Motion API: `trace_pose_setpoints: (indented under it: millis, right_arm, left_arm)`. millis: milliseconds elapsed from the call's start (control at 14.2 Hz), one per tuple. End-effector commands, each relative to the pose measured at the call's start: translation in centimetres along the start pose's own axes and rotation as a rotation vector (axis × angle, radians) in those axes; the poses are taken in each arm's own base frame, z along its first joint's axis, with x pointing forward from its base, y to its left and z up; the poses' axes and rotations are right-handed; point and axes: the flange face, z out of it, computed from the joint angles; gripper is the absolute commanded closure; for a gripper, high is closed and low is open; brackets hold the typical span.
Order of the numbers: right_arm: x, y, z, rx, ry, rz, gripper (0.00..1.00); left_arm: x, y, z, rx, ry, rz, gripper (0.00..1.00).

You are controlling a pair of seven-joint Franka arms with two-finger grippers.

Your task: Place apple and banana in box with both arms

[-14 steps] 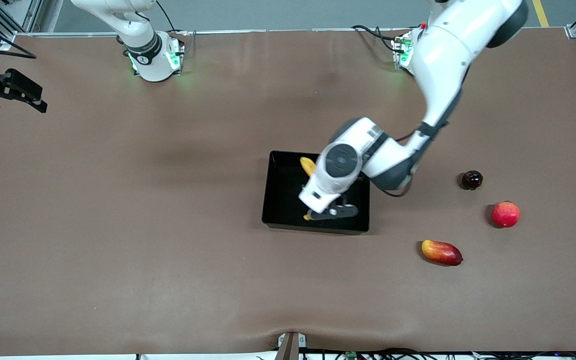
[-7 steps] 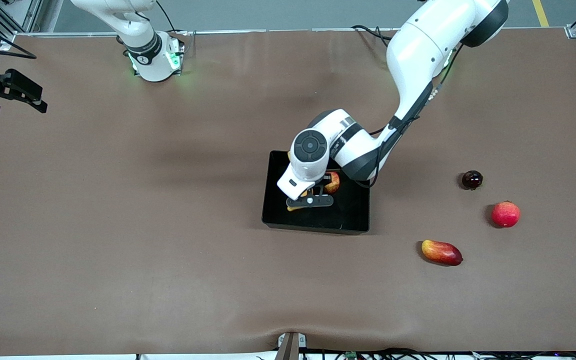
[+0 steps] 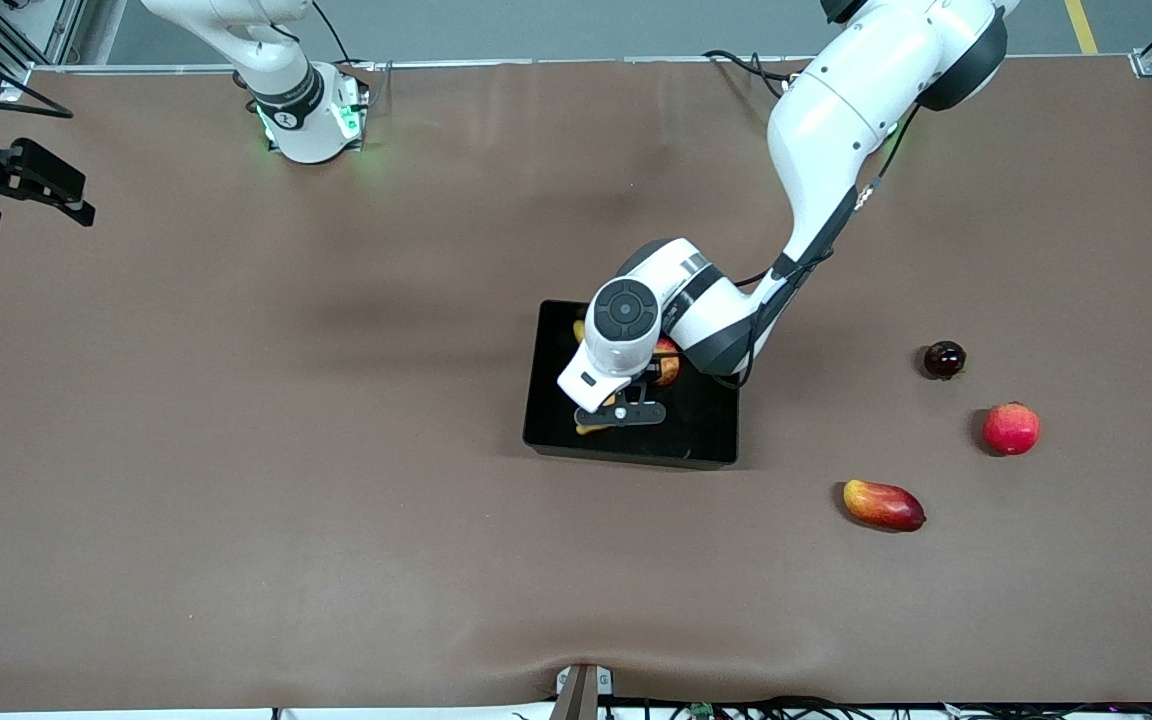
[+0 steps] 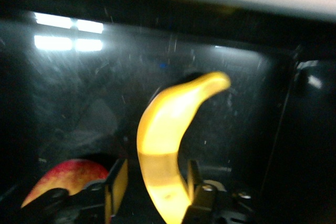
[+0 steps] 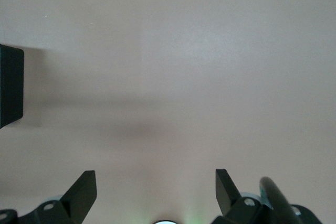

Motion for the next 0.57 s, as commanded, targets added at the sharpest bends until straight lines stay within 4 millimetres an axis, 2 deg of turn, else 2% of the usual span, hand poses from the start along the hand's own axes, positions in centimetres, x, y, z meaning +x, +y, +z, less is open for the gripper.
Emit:
trace_pose_setpoints:
  millis: [0, 71, 141, 283, 353, 424, 495]
  right_arm:
    - [-0.2, 1.4, 0.0, 0.013, -0.006, 0.035, 0.00]
    - [-0.2, 1.3, 0.0, 0.018, -0.006, 0.036, 0.00]
    - [-0.2, 1.3, -0.1, 0.018, -0.003, 0.036, 0.00]
    - [-0.2, 1.3, -0.1, 0.019, -0.003, 0.035, 0.00]
    - [-0.2, 1.3, 0.0, 0.019, -0.004, 0.035, 0.00]
    - [-0.2, 1.3, 0.0, 0.019, -0.004, 0.035, 0.00]
    - [-0.2, 1.3, -0.1, 0.019, -0.003, 0.035, 0.00]
  left_arm:
    - [2.8, -3.8, -7.6, 0.022, 0.085, -0.037, 0.00]
    - [3.8, -5.8, -9.8, 0.040, 0.087, -0.061, 0.00]
    - [5.1, -8.5, -13.6, 0.043, 0.113, -0.095, 0.00]
    - [7.1, -15.9, -20.8, 0.080, 0.140, -0.158, 0.00]
    - [7.5, -19.2, -24.2, 0.099, 0.152, -0.157, 0.00]
    - [6.7, -21.7, -28.2, 0.120, 0.164, -0.150, 0.00]
    - [6.0, -23.8, -31.4, 0.129, 0.182, -0.155, 0.00]
